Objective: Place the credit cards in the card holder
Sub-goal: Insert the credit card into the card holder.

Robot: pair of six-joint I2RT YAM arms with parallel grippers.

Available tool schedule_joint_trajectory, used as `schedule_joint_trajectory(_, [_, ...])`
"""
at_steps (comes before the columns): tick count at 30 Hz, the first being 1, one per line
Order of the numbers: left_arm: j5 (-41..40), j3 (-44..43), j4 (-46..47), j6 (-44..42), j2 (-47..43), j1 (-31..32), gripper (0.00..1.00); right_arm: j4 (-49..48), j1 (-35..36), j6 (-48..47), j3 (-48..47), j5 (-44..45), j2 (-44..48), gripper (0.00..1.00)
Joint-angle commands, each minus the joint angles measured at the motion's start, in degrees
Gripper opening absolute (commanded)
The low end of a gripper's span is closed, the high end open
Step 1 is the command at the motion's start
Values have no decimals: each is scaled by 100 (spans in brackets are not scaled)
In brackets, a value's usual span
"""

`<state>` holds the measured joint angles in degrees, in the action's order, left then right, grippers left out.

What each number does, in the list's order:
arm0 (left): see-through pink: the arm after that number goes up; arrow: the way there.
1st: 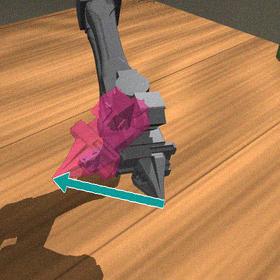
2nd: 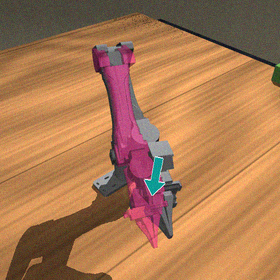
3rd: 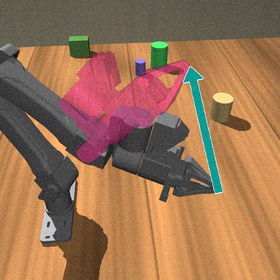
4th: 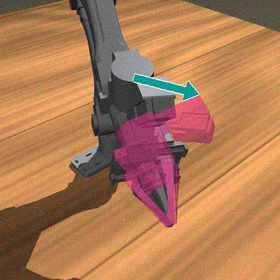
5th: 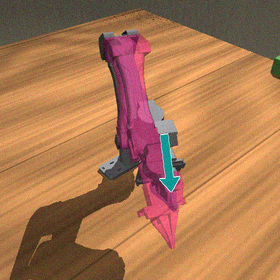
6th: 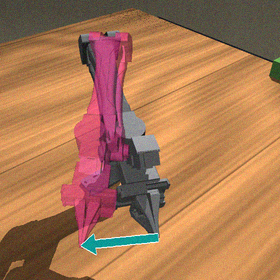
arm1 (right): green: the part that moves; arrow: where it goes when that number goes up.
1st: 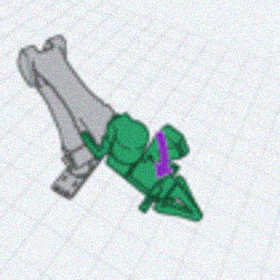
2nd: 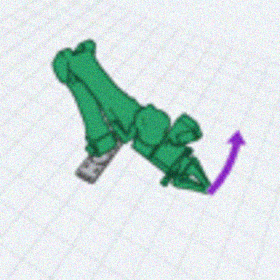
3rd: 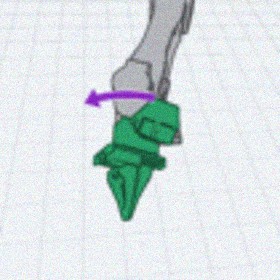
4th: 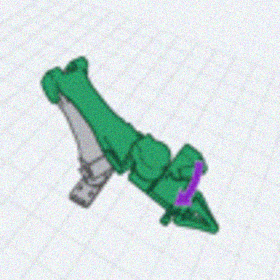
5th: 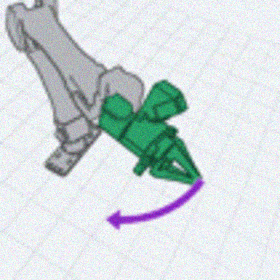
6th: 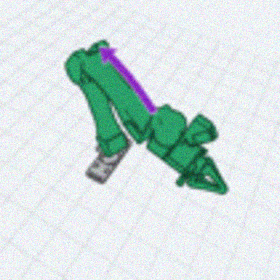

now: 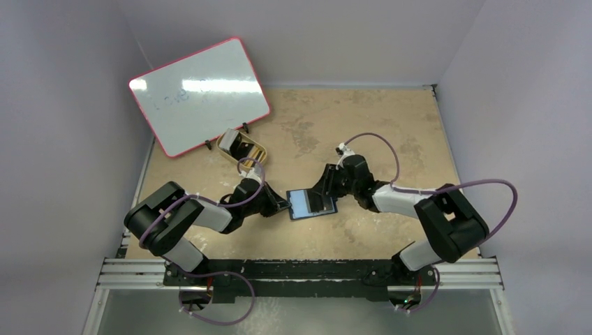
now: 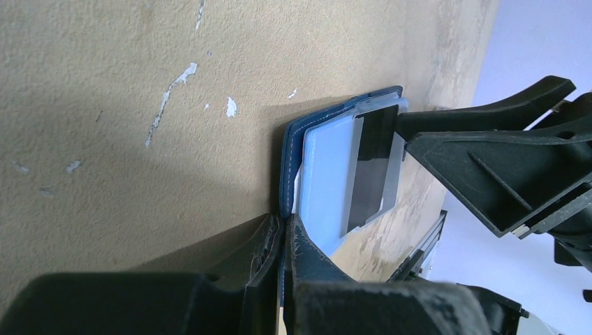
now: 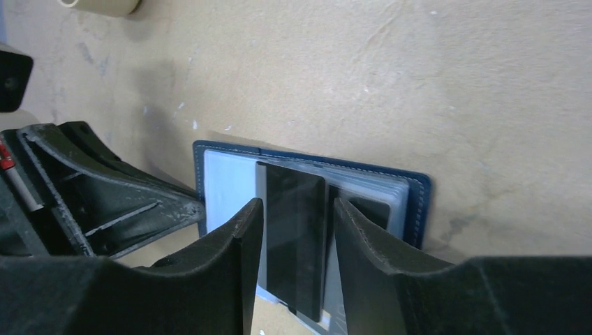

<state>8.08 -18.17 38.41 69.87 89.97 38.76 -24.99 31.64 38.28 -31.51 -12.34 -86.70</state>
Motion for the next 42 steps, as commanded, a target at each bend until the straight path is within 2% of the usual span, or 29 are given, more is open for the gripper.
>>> schedule_joint_trajectory(1, [-229, -13, -308, -96, -24, 24, 0, 1339, -21, -445, -241, 782, 355, 45])
schedule_joint_trajectory(8, [-228, -15, -269, -94, -9, 25, 0, 1257, 17, -444, -213, 438, 515, 44])
schedule_joint_trajectory(22, [-198, -49, -256, -94, -20, 34, 0, 852, 731, -355, -406, 291, -111, 41])
schedule_joint_trajectory(30, [-192, -72, -264, -102, -23, 31, 0, 886, 799, -363, -443, 140, -61, 36])
schedule_joint_trajectory(42, [-243, -159, -564, -189, -239, 44, 0, 207, 818, 29, -380, -723, -313, 34])
